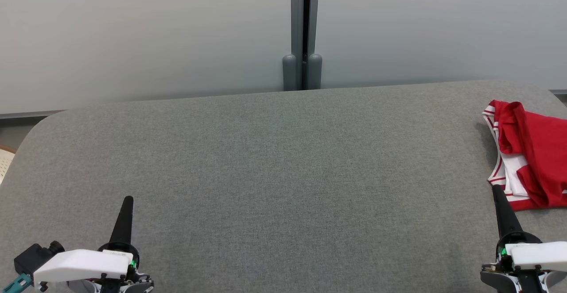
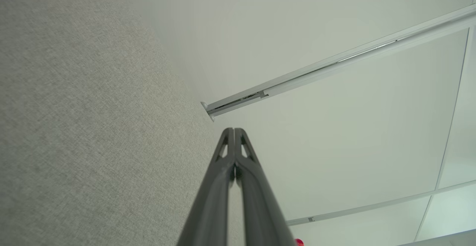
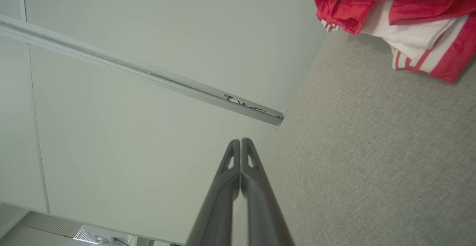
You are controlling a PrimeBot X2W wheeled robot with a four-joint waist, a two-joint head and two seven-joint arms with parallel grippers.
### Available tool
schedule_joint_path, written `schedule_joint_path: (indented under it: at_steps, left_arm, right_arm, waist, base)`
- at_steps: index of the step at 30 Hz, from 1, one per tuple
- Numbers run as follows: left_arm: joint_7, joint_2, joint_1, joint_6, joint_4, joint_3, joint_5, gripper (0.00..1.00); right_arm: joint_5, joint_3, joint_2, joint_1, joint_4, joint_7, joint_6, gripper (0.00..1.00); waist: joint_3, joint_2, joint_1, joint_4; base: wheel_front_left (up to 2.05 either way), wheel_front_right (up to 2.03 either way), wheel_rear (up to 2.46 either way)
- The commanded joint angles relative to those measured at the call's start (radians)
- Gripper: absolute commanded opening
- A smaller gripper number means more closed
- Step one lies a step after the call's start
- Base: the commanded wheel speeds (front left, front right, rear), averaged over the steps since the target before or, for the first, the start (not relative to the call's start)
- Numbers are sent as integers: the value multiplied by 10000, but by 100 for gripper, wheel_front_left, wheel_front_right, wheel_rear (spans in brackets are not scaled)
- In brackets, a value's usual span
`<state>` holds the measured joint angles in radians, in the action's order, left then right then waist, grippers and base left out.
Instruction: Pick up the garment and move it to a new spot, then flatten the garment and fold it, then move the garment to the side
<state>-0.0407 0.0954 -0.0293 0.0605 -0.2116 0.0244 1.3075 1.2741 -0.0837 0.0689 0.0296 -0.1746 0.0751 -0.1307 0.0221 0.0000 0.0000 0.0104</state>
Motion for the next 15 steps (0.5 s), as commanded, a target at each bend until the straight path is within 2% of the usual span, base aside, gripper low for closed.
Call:
schedule_joint_path:
  at_steps: [1,15]
  left_arm:
    - [-42,35,-280,78,26,101,200,0]
    - [-282,-118,-512,329,-102,373,1261,0]
  right_arm:
    - [239,-33,17,218,17,65,-4,0]
    - [1398,-132,-39,437,-246,172,-3,0]
  waist:
    - [-6,0,0,-2]
    - [-85,0,0,-35]
  base:
    - [0,0,0]
    - [0,0,0]
